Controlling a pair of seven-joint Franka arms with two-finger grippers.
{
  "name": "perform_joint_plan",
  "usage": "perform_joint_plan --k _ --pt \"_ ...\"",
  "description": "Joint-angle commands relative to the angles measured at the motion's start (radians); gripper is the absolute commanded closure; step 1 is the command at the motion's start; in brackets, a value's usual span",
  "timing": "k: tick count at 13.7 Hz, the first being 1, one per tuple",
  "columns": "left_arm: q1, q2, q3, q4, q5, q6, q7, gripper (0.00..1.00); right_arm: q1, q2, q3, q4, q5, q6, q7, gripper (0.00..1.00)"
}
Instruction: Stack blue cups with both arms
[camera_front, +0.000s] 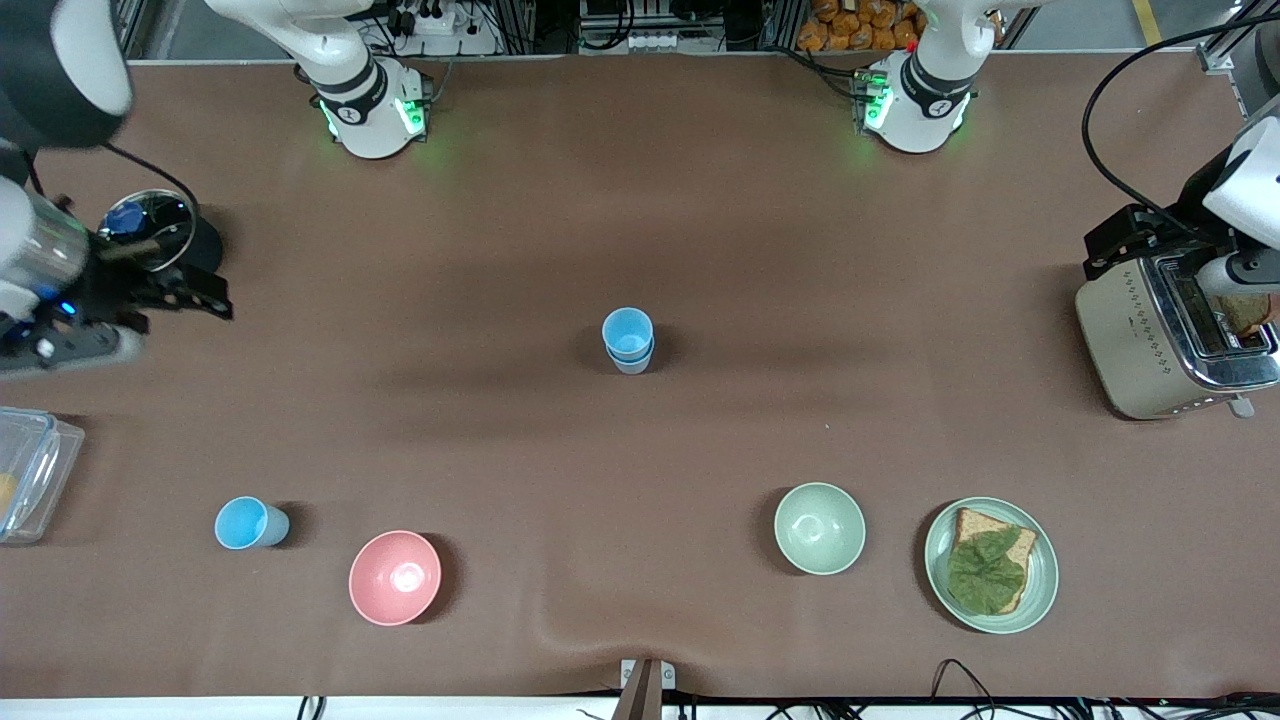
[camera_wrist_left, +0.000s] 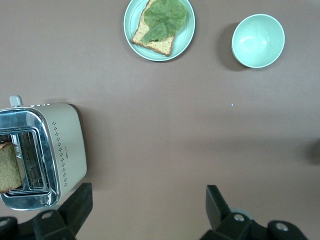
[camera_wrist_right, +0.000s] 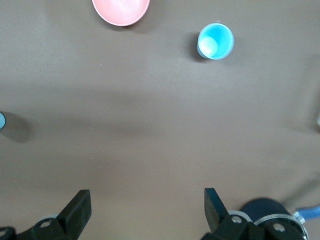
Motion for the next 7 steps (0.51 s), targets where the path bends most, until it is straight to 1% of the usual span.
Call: perform_joint_plan --k 1,3,7 --pt "0.003 0.01 -0.001 0.025 0.005 -0.026 0.022 0.0 0.003 -0.081 -0.032 -0.072 0.015 -0.014 0.045 0.0" --pt "0.006 0.008 -0.001 0.025 0.005 -0.026 0.022 0.0 0.0 -0.098 -0.064 -0.07 0.015 -0.02 0.045 0.0" --pt "0.009 0.003 0.0 0.026 -0.001 -0.026 0.024 0.0 -0.017 -0.101 -0.067 -0.058 0.015 -0.059 0.045 0.0"
